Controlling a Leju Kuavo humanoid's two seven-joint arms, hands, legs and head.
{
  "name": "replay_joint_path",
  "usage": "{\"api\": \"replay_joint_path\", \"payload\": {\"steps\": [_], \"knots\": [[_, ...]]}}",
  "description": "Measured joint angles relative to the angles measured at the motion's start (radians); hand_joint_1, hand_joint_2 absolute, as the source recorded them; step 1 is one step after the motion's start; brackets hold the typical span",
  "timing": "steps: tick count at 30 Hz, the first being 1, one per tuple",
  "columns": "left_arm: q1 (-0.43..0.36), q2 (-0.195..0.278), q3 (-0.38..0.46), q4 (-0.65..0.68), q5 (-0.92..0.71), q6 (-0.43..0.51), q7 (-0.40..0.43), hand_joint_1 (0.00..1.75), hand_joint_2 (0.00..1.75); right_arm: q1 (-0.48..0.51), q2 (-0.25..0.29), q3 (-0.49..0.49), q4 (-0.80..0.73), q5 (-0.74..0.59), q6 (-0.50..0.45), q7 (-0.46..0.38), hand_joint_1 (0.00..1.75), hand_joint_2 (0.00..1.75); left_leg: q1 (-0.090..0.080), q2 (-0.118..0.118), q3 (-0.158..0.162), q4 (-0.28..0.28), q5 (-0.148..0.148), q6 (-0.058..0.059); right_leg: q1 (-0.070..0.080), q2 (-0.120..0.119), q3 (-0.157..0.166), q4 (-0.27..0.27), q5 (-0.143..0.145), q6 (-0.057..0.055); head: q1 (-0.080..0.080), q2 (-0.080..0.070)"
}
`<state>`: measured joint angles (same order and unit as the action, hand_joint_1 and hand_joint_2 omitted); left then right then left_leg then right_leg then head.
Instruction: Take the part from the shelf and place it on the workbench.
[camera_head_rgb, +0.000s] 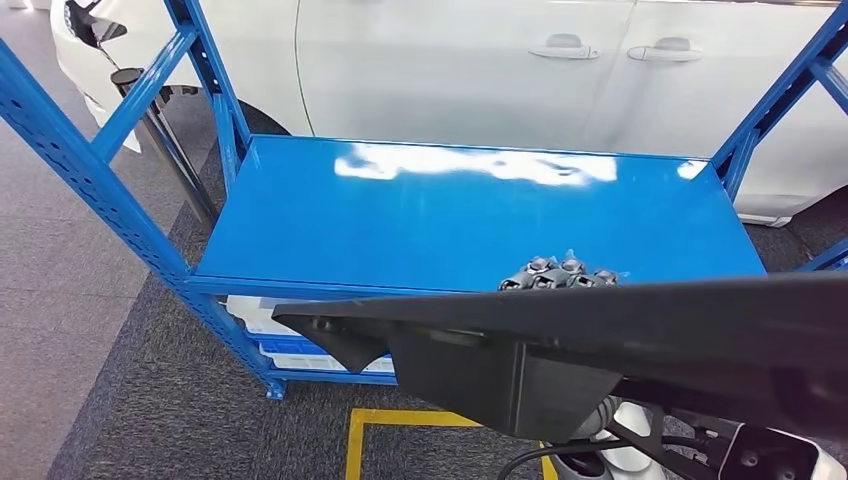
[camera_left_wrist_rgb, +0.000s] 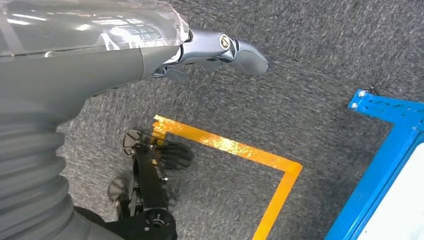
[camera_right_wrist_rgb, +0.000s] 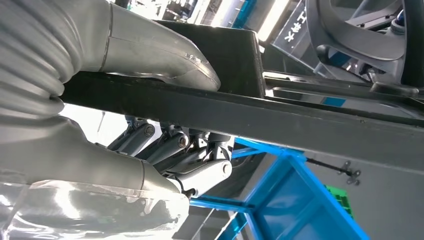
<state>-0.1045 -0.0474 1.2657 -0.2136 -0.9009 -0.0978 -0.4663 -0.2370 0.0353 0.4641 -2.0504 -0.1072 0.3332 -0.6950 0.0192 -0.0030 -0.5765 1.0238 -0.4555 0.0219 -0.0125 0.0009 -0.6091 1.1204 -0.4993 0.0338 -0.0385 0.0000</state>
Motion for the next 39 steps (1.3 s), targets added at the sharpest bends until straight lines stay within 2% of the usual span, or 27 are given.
{"api": "replay_joint_path", "payload": {"steps": [2, 4, 6, 8, 10, 11, 12, 13, 15, 17, 20, 21, 22, 23, 25, 26, 27, 28, 29, 31, 32, 33, 34, 36, 37, 38, 39], "knots": [[-0.001, 0.0, 0.0, 0.0, -0.001, 0.001, 0.002, 0.0, 1.75, -0.008, -0.003, 0.001, 0.004, -0.002, -0.001, 0.0, 1.75, 1.75, 0.0, -0.001, -0.004, 0.0, 0.007, -0.01, 0.007, 0.001, 0.054, -0.098, 0.027, -0.012, 0.0, 0.0], [-0.001, 0.0, 0.0, 0.0, -0.003, 0.002, 0.005, 0.0, 1.75, -0.013, -0.006, 0.001, 0.009, -0.004, -0.001, 0.0, 1.75, 1.75, 0.001, -0.001, -0.009, -0.003, 0.016, -0.024, 0.014, 0.001, 0.051, -0.108, 0.034, -0.023, 0.0, 0.0], [-0.001, 0.0, 0.0, 0.0, -0.003, 0.003, 0.007, 0.0, 1.75, -0.017, -0.007, 0.001, 0.014, -0.004, -0.001, 0.0, 1.75, 1.75, 0.002, -0.001, -0.015, 0.004, 0.007, -0.035, 0.011, -0.002, 0.047, -0.121, 0.05, -0.038, 0.0, 0.0], [-0.001, 0.001, 0.0, 0.0, -0.003, 0.003, 0.007, 0.0, 1.75, -0.022, -0.007, 0.001, 0.016, -0.003, -0.001, 0.0, 1.75, 1.75, 0.002, -0.001, -0.041, 0.072, -0.054, -0.039, 0.008, -0.007, 0.038, -0.135, 0.069, -0.055, 0.0, 0.0], [-0.001, 0.001, 0.0, 0.0, -0.003, 0.003, 0.007, 0.0, 1.75, -0.025, -0.007, 0.001, 0.019, -0.001, -0.001, 0.0, 1.75, 1.75, 0.001, -0.001, -0.083, 0.198, -0.137, -0.041, 0.014, -0.009, 0.017, -0.133, 0.084, -0.062, 0.0, 0.0], [-0.001, 0.001, 0.0, 0.0, -0.002, 0.003, 0.007, 0.0, 1.75, -0.025, -0.007, 0.001, 0.02, -0.001, -0.001, 0.0, 1.75, 1.75, 0.001, -0.001, -0.096, 0.248, -0.163, -0.042, 0.016, -0.009, 0.005, -0.129, 0.091, -0.062, 0.0, 0.0], [-0.001, 0.001, 0.0, 0.0, -0.002, 0.003, 0.007, 0.0, 1.75, -0.025, -0.007, 0.001, 0.022, -0.001, 0.0, 0.0, 1.75, 1.75, 0.001, -0.001, -0.091, 0.264, -0.17, -0.043, 0.017, -0.009, -0.009, -0.125, 0.098, -0.062, 0.0, 0.0], [-0.001, 0.001, 0.0, 0.0, -0.002, 0.003, 0.007, 0.0, 1.75, -0.025, -0.007, 0.001, 0.023, -0.001, 0.0, 0.0, 1.75, 1.75, 0.001, -0.001, -0.066, 0.241, -0.159, -0.042, 0.018, -0.009, -0.022, -0.12, 0.105, -0.06, 0.0, 0.0], [-0.004, 0.002, 0.0, 0.0, -0.002, 0.003, 0.006, 0.0, 1.75, -0.027, -0.007, 0.001, 0.023, -0.001, 0.002, 0.0, 1.75, 1.75, 0.001, -0.001, 0.026, 0.107, -0.12, -0.038, 0.018, -0.009, -0.048, -0.107, 0.119, -0.055, 0.0, 0.0], [-0.007, 0.003, 0.0, 0.0, 0.0, 0.003, 0.005, 0.0, 1.75, -0.032, -0.008, 0.002, 0.024, -0.001, 0.004, 0.0, 1.75, 1.75, -0.003, -0.003, 0.083, 0.007, -0.093, -0.03, 0.02, -0.009, -0.063, -0.095, 0.131, -0.044, 0.0, 0.0], [-0.005, 0.003, 0.0, 0.0, 0.0, 0.004, 0.002, 0.0, 1.75, -0.045, -0.009, 0.004, 0.029, 0.003, -0.004, 0.0, 1.75, 1.75, -0.008, -0.004, 0.076, -0.006, -0.067, -0.013, 0.018, -0.007, -0.07, -0.101, 0.155, -0.027, 0.0, 0.0], [-0.006, 0.003, 0.0, 0.0, 0.0, 0.004, 0.002, 0.0, 1.75, -0.048, -0.01, 0.006, 0.03, 0.005, -0.009, 0.0, 1.75, 1.75, -0.007, -0.002, 0.069, -0.008, -0.055, -0.007, 0.017, -0.004, -0.075, -0.1, 0.153, -0.021, 0.0, 0.0], [-0.006, 0.002, 0.0, 0.0, 0.0, 0.004, 0.001, 0.0, 1.75, -0.051, -0.012, 0.006, 0.031, 0.007, -0.014, 0.0, 1.75, 1.75, -0.004, 0.0, 0.058, -0.01, -0.04, -0.001, 0.016, -0.002, -0.085, -0.086, 0.131, -0.015, 0.0, 0.0], [-0.007, 0.001, 0.0, 0.0, -0.001, 0.004, 0.0, 0.0, 1.75, -0.054, -0.013, 0.007, 0.032, 0.008, -0.016, 0.0, 1.75, 1.75, -0.002, 0.002, 0.043, -0.013, -0.025, 0.004, 0.014, -0.001, -0.098, -0.052, 0.088, -0.008, 0.0, 0.0], [-0.007, 0.002, 0.0, 0.0, -0.001, 0.004, -0.001, 0.0, 1.75, -0.058, -0.015, 0.008, 0.033, 0.01, -0.017, 0.0, 1.75, 1.75, -0.001, 0.004, 0.011, -0.012, 0.0, 0.009, 0.008, 0.0, -0.126, 0.074, -0.023, 0.005, 0.001, 0.0], [-0.006, 0.002, 0.0, 0.0, -0.001, 0.004, -0.001, 0.0, 1.75, -0.058, -0.015, 0.008, 0.034, 0.01, -0.017, 0.0, 1.75, 1.75, -0.001, 0.004, -0.006, -0.011, 0.012, 0.008, 0.005, -0.001, -0.133, 0.138, -0.057, 0.009, 0.001, 0.0], [-0.006, 0.002, 0.0, 0.0, -0.001, 0.004, -0.001, 0.0, 1.75, -0.059, -0.016, 0.009, 0.035, 0.011, -0.017, 0.0, 1.75, 1.75, -0.001, 0.004, -0.022, -0.01, 0.023, 0.006, 0.003, -0.001, -0.129, 0.179, -0.066, 0.012, 0.001, 0.0], [-0.006, 0.002, 0.0, 0.0, -0.002, 0.004, -0.001, 0.0, 1.75, -0.059, -0.017, 0.009, 0.036, 0.011, -0.017, 0.0, 1.75, 1.75, -0.001, 0.004, -0.036, -0.008, 0.033, 0.005, 0.001, -0.001, -0.109, 0.185, -0.054, 0.013, 0.001, 0.0], [-0.006, 0.002, 0.0, 0.0, -0.002, 0.004, -0.001, 0.0, 1.75, -0.06, -0.018, 0.01, 0.037, 0.011, -0.018, 0.0, 1.75, 1.75, -0.001, 0.004, -0.05, -0.007, 0.043, 0.002, 0.0, -0.001, -0.07, 0.155, -0.031, 0.011, 0.001, 0.0], [-0.006, 0.001, 0.0, 0.0, -0.004, 0.004, -0.001, 0.0, 1.75, -0.066, -0.019, 0.013, 0.038, 0.012, -0.025, 0.0, 1.75, 1.75, -0.002, 0.003, -0.07, -0.004, 0.062, -0.005, 0.002, 0.0, 0.047, 0.015, -0.008, 0.001, 0.001, 0.0], [-0.006, 0.001, -0.001, 0.0, -0.006, 0.004, -0.001, 0.0, 1.75, -0.069, -0.02, 0.015, 0.038, 0.013, -0.032, 0.0, 1.75, 1.75, -0.002, 0.003, -0.074, -0.005, 0.071, -0.01, 0.005, 0.0, 0.099, -0.056, -0.014, -0.006, 0.001, 0.0], [-0.007, 0.001, -0.001, 0.0, -0.009, 0.004, -0.001, 0.0, 1.75, -0.073, -0.021, 0.017, 0.037, 0.013, -0.039, 0.0, 1.75, 1.75, -0.001, 0.002, -0.076, -0.007, 0.08, -0.016, 0.009, 0.001, 0.131, -0.105, -0.023, -0.014, 0.001, 0.0], [-0.007, 0.001, -0.001, 0.0, -0.011, 0.004, -0.001, 0.0, 1.75, -0.075, -0.023, 0.018, 0.037, 0.013, -0.045, 0.0, 1.75, 1.75, 0.0, 0.002, -0.076, -0.011, 0.089, -0.023, 0.014, 0.001, 0.143, -0.129, -0.029, -0.021, 0.001, 0.0], [-0.005, 0.002, -0.002, 0.0, -0.014, 0.005, -0.002, 0.0, 1.75, -0.078, -0.027, 0.02, 0.038, 0.012, -0.056, 0.0, 1.75, 1.75, 0.002, 0.001, -0.079, -0.02, 0.103, -0.035, 0.016, -0.001, 0.133, -0.143, -0.009, -0.036, 0.001, 0.0], [-0.004, 0.002, -0.002, 0.0, -0.016, 0.006, -0.002, 0.0, 1.75, -0.078, -0.029, 0.021, 0.038, 0.012, -0.06, 0.0, 1.75, 1.75, 0.002, 0.001, -0.087, -0.013, 0.088, -0.039, 0.014, -0.003, 0.123, -0.149, 0.005, -0.045, 0.0, 0.0], [-0.003, 0.003, -0.002, 0.0, -0.018, 0.007, -0.002, 0.0, 1.75, -0.078, -0.03, 0.022, 0.038, 0.011, -0.063, 0.0, 1.75, 1.75, 0.002, 0.0, -0.1, 0.012, 0.054, -0.042, 0.012, -0.005, 0.111, -0.155, 0.022, -0.053, 0.0, 0.0], [-0.003, 0.004, -0.003, 0.0, -0.019, 0.007, -0.002, 0.0, 1.75, -0.078, -0.031, 0.023, 0.038, 0.011, -0.065, 0.0, 1.75, 1.75, 0.003, 0.0, -0.116, 0.06, 0.001, -0.043, 0.011, -0.007, 0.097, -0.157, 0.037, -0.059, 0.0, 0.0]]}}
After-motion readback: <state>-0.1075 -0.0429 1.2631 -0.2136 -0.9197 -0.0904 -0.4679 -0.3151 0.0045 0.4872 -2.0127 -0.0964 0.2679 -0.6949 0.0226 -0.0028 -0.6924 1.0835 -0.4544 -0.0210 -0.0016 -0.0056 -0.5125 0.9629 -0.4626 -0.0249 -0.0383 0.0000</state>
